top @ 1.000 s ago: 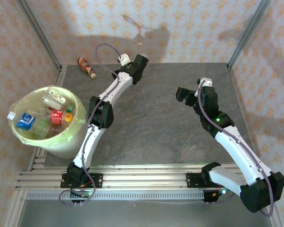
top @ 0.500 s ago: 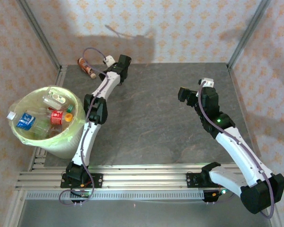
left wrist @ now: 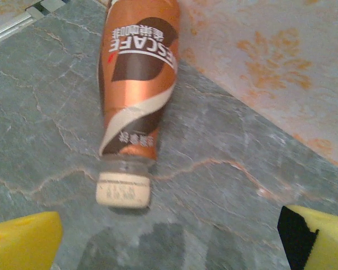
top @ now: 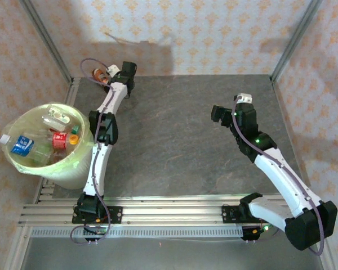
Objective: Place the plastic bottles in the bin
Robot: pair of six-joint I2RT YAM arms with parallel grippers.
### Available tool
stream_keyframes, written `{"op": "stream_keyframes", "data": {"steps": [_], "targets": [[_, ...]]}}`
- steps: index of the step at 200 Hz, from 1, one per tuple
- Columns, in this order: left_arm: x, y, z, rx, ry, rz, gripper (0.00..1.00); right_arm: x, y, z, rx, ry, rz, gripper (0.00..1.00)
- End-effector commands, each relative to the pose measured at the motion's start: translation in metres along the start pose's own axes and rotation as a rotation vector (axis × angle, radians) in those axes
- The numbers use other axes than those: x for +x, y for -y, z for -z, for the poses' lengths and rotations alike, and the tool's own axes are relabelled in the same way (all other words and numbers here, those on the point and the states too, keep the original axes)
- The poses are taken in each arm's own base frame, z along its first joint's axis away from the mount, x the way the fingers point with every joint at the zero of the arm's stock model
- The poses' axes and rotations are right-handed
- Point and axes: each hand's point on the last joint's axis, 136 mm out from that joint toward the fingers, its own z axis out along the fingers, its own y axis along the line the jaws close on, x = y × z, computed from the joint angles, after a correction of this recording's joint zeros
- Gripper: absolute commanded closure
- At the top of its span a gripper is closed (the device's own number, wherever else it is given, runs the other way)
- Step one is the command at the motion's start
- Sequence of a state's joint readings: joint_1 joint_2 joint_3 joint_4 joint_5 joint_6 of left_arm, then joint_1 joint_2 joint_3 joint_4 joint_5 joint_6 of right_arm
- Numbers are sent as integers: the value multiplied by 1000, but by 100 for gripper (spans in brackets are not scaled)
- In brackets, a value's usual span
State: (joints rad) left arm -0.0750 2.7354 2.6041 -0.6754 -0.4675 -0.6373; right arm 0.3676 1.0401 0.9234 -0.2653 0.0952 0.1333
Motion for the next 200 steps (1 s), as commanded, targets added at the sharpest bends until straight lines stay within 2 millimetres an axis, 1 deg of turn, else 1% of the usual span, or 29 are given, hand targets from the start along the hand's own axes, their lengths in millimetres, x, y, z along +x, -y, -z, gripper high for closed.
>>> {"op": "stream_keyframes", "data": {"steps": [1,22,47,68,96,140,153,170,178,200], "targets": [[2,0,-17,34,-28,7,0,-1,5,-4,27,1,1,1],[14,-2,-34,68,-89,31,1,2,5,-8,33,-10,2,1],[23,-9,-47,86,-157,84,7,5,2,-13,27,-27,4,0],[22,-16,-53,77,-160,119,9,8,-1,-18,18,-43,6,0],[19,-13,-58,91,-147,141,12,10,-3,-22,14,-63,10,1],[2,-19,-58,65,-87,139,17,15,-4,-27,17,-85,18,2],[1,-16,-58,84,-88,129,22,17,-3,-29,23,-91,23,2],[6,-12,-58,105,-114,112,30,17,-3,-31,29,-92,28,2],[8,-16,-58,89,-122,112,34,16,-3,-31,30,-89,27,2],[9,-31,-56,15,-120,133,43,14,-2,-31,34,-85,26,2]]}}
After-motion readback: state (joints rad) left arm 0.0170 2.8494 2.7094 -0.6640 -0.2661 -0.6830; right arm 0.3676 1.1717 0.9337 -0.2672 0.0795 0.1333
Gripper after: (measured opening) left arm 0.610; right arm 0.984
